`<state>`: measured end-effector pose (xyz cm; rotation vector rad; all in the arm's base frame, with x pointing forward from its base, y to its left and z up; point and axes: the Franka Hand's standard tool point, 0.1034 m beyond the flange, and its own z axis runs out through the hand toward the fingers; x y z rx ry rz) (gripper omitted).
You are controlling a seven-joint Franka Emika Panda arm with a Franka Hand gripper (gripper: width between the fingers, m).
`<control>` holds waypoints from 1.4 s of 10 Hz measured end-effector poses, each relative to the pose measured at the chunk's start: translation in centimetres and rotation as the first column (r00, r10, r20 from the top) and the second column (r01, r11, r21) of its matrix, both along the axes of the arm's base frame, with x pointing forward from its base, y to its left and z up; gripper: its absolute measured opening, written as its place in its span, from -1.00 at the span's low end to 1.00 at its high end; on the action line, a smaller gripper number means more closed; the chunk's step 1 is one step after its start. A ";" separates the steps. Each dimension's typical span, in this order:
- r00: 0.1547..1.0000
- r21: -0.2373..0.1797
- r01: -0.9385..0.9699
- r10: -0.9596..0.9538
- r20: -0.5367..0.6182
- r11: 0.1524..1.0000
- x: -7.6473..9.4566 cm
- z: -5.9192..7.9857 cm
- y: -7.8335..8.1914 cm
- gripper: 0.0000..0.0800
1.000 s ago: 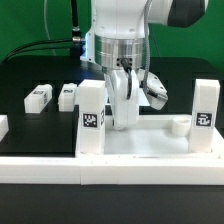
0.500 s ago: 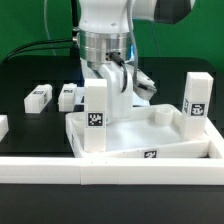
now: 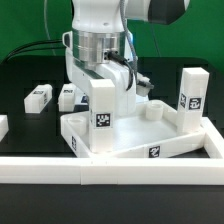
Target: Assemble desk
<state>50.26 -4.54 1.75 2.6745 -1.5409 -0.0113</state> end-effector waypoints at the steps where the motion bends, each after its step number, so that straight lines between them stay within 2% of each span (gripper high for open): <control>1: 0.996 -0.001 -0.085 0.085 0.000 0.996 0.1 0.1 -0.5 -0.83; 3: 0.982 0.002 -0.187 0.187 -0.004 0.982 0.5 0.4 -0.9 -0.83; 7: 0.948 -0.016 -0.318 0.318 -0.007 0.948 0.6 -0.3 -0.9 -0.83; 12: 0.807 -0.007 -0.590 0.590 -0.020 0.807 0.7 -0.2 -1.1 -0.83; 13: 0.720 -0.003 -0.694 0.693 -0.027 0.720 0.8 -0.2 -1.3 -0.83; 14: 0.707 -0.002 -0.707 0.706 -0.028 0.708 0.8 -0.2 -1.3 -0.83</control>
Offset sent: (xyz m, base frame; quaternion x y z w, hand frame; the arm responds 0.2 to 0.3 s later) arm 0.0126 0.0216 0.0038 0.0051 0.0031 -0.1778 0.9840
